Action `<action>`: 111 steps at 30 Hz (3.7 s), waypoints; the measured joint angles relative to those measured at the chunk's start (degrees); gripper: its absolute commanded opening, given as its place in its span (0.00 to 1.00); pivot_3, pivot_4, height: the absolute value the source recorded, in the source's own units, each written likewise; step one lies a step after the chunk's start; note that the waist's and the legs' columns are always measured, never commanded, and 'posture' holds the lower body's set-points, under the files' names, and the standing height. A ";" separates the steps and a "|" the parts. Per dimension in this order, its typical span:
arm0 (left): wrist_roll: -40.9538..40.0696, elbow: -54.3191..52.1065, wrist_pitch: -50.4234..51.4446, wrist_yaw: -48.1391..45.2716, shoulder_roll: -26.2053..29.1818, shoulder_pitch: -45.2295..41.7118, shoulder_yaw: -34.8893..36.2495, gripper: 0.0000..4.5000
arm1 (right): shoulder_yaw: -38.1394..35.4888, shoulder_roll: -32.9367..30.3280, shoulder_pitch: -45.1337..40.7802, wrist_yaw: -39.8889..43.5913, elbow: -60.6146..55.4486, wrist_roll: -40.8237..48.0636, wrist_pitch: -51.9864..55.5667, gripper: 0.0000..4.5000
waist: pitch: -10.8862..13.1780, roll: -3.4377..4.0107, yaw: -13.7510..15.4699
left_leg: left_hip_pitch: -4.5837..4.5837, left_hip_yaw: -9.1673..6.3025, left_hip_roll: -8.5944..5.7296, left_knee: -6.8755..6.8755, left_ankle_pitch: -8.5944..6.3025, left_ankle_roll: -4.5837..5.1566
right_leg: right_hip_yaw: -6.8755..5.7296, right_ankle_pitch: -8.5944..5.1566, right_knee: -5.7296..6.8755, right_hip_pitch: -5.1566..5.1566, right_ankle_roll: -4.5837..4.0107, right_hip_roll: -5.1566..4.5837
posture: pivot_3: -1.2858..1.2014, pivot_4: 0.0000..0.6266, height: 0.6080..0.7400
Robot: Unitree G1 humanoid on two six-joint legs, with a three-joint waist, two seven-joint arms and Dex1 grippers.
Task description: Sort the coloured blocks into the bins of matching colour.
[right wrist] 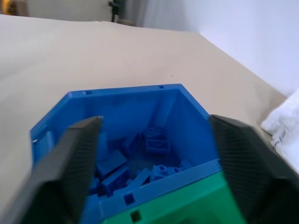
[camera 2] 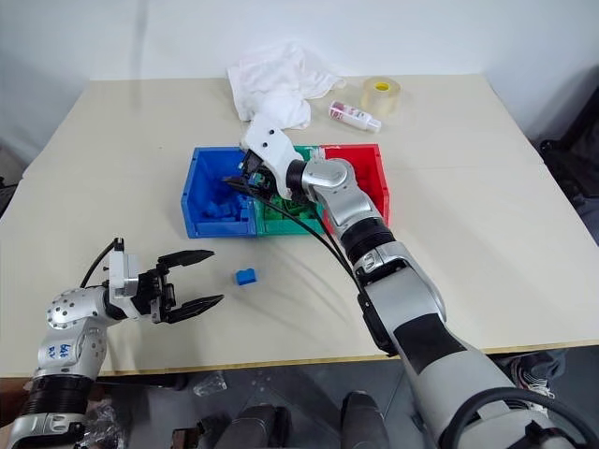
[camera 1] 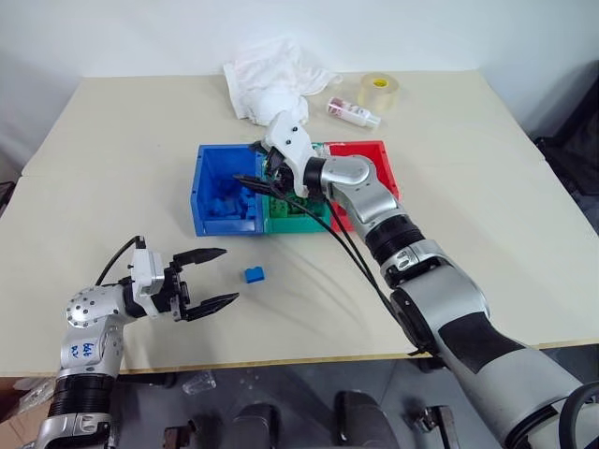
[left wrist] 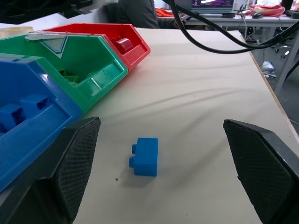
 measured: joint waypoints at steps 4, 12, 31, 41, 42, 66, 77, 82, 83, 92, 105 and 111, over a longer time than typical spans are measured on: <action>-0.02 -0.20 -0.05 0.32 0.01 1.00 0.20 1.00 | 0.06 -5.72 8.19 11.22 -10.94 2.33 0.89 0.99 | 0.00 0.00 0.36 | -0.01 -0.19 -0.06 0.06 0.00 0.00 | 0.02 0.00 0.00 0.08 0.00 -0.02 | 0.52 0.24 1.00; -0.22 -3.71 0.00 1.45 0.75 6.76 2.53 1.00 | -2.40 -25.51 28.29 29.54 -39.32 13.06 13.95 0.99 | 0.00 0.00 1.71 | -0.08 -0.15 -0.06 0.12 -0.01 0.01 | 0.04 0.00 -0.13 0.09 0.00 -0.03 | 0.52 0.24 1.00; -2.99 -13.92 3.46 6.01 6.33 21.82 13.74 1.00 | -11.52 -44.60 45.65 33.03 -52.20 19.79 24.24 0.99 | 0.01 -0.01 4.64 | -0.05 0.36 0.07 0.21 -0.06 0.05 | 0.33 -0.01 -0.50 0.13 -0.01 -0.07 | 0.52 0.24 1.00; 7.31 -11.53 4.76 12.49 1.13 5.04 -3.09 1.00 | -11.32 -42.92 46.25 28.34 -56.19 19.94 25.62 0.99 | 0.01 -0.01 5.02 | -0.05 0.39 0.01 0.27 -0.05 0.05 | 0.26 0.00 -0.35 0.13 0.00 -0.04 | 0.52 0.24 1.00; 8.64 -9.88 4.29 12.78 0.08 2.74 -4.84 1.00 | -11.41 -42.85 46.71 27.68 -56.99 19.98 25.76 0.99 | 0.01 -0.01 5.04 | -0.06 0.39 0.01 0.28 -0.05 0.05 | 0.23 0.00 -0.34 0.13 0.00 -0.04 | 0.52 0.24 1.00; 19.17 7.27 0.86 16.74 -5.44 -12.25 -14.36 0.19 | -17.19 -42.89 56.32 19.47 -66.58 22.23 29.03 1.00 | 0.02 -0.04 5.21 | -0.06 0.42 -0.01 0.33 -0.04 0.07 | 0.20 0.01 -0.29 0.13 0.03 -0.04 | 0.52 0.24 1.00; 16.55 11.46 10.22 36.09 -6.75 -30.90 -3.53 0.36 | -17.63 -42.86 56.27 18.89 -67.64 22.67 28.98 1.00 | 0.10 -0.18 6.07 | -0.06 0.44 -0.10 0.37 -0.03 0.07 | 0.20 0.02 -0.24 0.11 0.05 -0.03 | 0.52 0.24 1.00; 17.07 19.31 10.15 35.84 -8.07 -32.64 -4.64 0.70 | -16.51 -42.53 54.32 18.95 -66.34 22.62 28.86 1.00 | 0.14 -0.24 6.10 | -0.08 0.43 -0.15 0.37 -0.03 0.07 | 0.16 0.02 -0.24 0.10 0.05 -0.01 | 0.52 0.24 1.00; 17.07 20.13 9.90 35.52 -8.38 -32.94 -4.86 0.77 | -16.28 -42.52 54.21 18.93 -66.09 22.59 28.86 1.00 | 0.15 -0.25 6.11 | -0.09 0.42 -0.14 0.38 -0.03 0.07 | 0.15 0.02 -0.24 0.10 0.05 -0.01 | 0.52 0.24 1.00; 15.24 15.20 9.07 27.69 -6.58 -31.60 -5.27 1.00 | -15.59 -42.17 53.84 18.95 -65.95 22.58 28.45 1.00 | 0.17 -0.29 5.96 | -0.11 0.42 -0.07 0.36 -0.03 0.06 | 0.15 0.02 -0.24 0.07 0.05 -0.02 | 0.52 0.24 1.00; 4.01 -7.45 20.85 14.68 8.85 -2.60 3.29 1.00 | -16.00 -46.11 54.26 23.53 -58.57 21.35 25.73 1.00 | 0.17 -0.29 4.92 | -0.06 0.39 0.05 0.31 -0.03 0.06 | 0.23 0.02 -0.30 0.12 0.04 -0.04 | 0.52 0.24 1.00; 3.71 -6.73 18.00 14.13 10.05 2.57 7.88 1.00 | -15.98 -47.00 53.58 24.85 -53.06 18.86 22.46 1.00 | 0.17 -0.29 5.38 | -0.07 0.37 0.04 0.34 -0.03 0.06 | 0.22 0.02 -0.38 0.16 0.04 -0.04 | 0.52 0.24 1.00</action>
